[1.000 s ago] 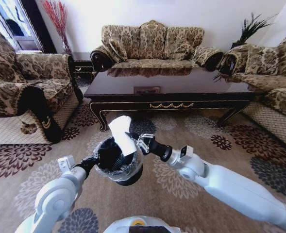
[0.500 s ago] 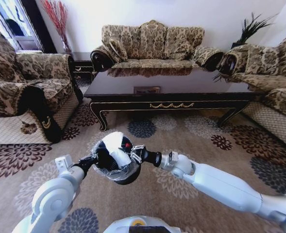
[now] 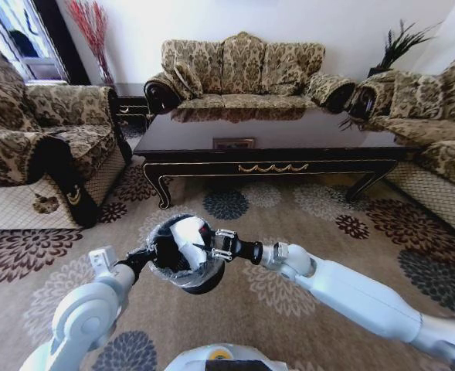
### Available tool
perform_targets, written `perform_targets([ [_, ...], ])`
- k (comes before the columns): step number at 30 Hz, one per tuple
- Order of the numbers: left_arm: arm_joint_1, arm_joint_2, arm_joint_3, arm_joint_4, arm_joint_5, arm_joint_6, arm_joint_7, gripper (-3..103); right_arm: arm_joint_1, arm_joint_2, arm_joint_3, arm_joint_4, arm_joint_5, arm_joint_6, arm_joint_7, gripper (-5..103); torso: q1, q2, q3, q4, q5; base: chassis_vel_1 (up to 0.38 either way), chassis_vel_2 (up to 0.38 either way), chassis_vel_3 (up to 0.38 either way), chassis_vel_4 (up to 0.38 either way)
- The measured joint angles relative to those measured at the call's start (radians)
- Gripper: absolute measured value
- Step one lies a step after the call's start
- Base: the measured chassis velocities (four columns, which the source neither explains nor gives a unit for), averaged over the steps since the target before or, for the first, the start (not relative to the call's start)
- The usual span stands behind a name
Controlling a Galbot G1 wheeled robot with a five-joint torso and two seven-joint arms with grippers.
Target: Move to the front of the table and pick up the trash from the floor, then place it into the trash bin.
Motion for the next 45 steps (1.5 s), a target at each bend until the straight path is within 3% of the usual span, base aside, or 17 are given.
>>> perform_targets([
  [1, 0.0, 0.0, 0.0, 0.0, 0.0, 0.0, 0.0, 4, 0.001, -0.001, 0.001, 0.002, 0.007, -0.001, 0.0, 57, 0.0, 0.0, 0.0, 0.0, 0.0, 0.0, 0.0, 0.0, 0.0],
  [4, 0.0, -0.001, -0.001, 0.0, 0.001, 0.0, 0.0, 4, -0.007, -0.017, 0.0, 0.016, 0.012, -0.004, -0.019, 74, 0.0, 0.0, 0.0, 0.0, -0.0001, 0.0, 0.0, 0.0, 0.0],
  [6, 0.0, -0.001, -0.001, 0.0, 0.001, 0.0, 0.0, 4, -0.018, -0.02, 0.005, 0.019, 0.006, -0.004, -0.023, 79, 0.0, 0.0, 0.0, -0.0002, 0.0001, 0.0, 0.0, 0.0, 0.0],
  [9, 0.001, -0.004, -0.001, 0.0, 0.001, 0.0, 0.0, 4, -0.038, -0.02, 0.029, 0.022, 0.01, -0.005, -0.008, 79, 0.0, 0.0, 0.0, -0.0001, 0.0, 0.0, 0.0, 0.0, 0.0],
  [10, 0.002, -0.005, -0.001, 0.002, 0.002, 0.0, -0.001, 4, -0.053, -0.018, 0.051, 0.023, 0.019, -0.009, 0.008, 95, 0.0, 0.0, 0.0, -0.0001, 0.0001, 0.0, 0.0, 0.0, 0.0],
  [12, 0.001, -0.008, -0.001, 0.01, 0.003, -0.001, -0.001, 4, -0.086, -0.017, 0.103, 0.023, 0.026, -0.015, 0.051, 98, 0.0, 0.0, 0.0, 0.0, 0.0, 0.0, 0.0, 0.0, 0.0],
  [18, -0.009, -0.02, -0.004, 0.046, 0.006, -0.002, -0.007, 4, -0.171, -0.023, 0.232, 0.016, 0.03, -0.033, 0.152, 100, 0.0, 0.0, 0.0, -0.0001, 0.0001, 0.0, 0.0, 0.0, 0.0],
  [20, -0.024, -0.036, -0.005, 0.09, 0.026, -0.002, -0.016, 4, -0.253, -0.009, 0.365, 0.002, 0.03, -0.049, 0.2, 100, 0.0, 0.0, 0.0, -0.0001, 0.0, 0.0, 0.0, 0.0, 0.0],
  [23, -0.028, -0.049, -0.007, 0.116, 0.043, -0.002, -0.018, 4, -0.292, 0.007, 0.437, -0.008, 0.03, -0.057, 0.233, 100, 0.0, 0.0, 0.0, -0.0006, 0.0002, 0.0, 0.0, 0.0, 0.0],
  [28, -0.008, -0.113, -0.048, 0.186, 0.103, -0.01, -0.039, 4, -0.319, 0.071, 0.537, -0.059, 0.029, -0.103, 0.438, 100, 0.0, 0.0, 0.0, 0.0002, -0.0002, 0.0, 0.0, 0.0, 0.0],
  [30, -0.008, -0.126, -0.052, 0.199, 0.108, -0.01, -0.048, 4, -0.333, 0.079, 0.555, -0.067, 0.029, -0.12, 0.48, 100, 0.0, 0.0, 0.0, 0.0006, -0.0002, 0.0, 0.0, 0.0, 0.0],
  [32, -0.025, -0.139, -0.042, 0.239, 0.119, -0.01, -0.059, 4, -0.399, 0.086, 0.617, -0.07, 0.025, -0.162, 0.576, 100, 0.0, 0.0, 0.0, 0.0002, 0.0002, 0.0, 0.0, 0.0, 0.0],
  [33, -0.025, -0.139, -0.042, 0.239, 0.119, -0.01, -0.059, 4, -0.399, 0.086, 0.617, -0.07, 0.025, -0.162, 0.576, 100, 0.0, 0.0, 0.0, 0.0002, 0.0002, 0.0, 0.0, 0.0, 0.0],
  [35, -0.043, -0.143, -0.026, 0.289, 0.127, -0.01, -0.067, 4, -0.485, 0.09, 0.679, -0.062, 0.04, -0.205, 0.681, 100, 0.0, 0.0, 0.0, -0.0007, 0.0, 0.0, 0.0, 0.0, 0.0],
  [40, -0.071, -0.143, -0.017, 0.355, 0.144, -0.016, -0.047, 4, -0.614, 0.121, 0.762, -0.044, 0.065, -0.23, 0.764, 100, 0.0, 0.0, 0.0, 0.0001, 0.0001, 0.0, 0.0, 0.0, 0.0],
  [45, -0.112, -0.138, -0.012, 0.409, 0.171, -0.033, -0.012, 4, -0.709, 0.152, 0.812, -0.029, 0.036, -0.226, 0.766, 100, 0.0, 0.0, 0.0, -0.0002, 0.0002, 0.0, 0.0, 0.0, 0.0],
])
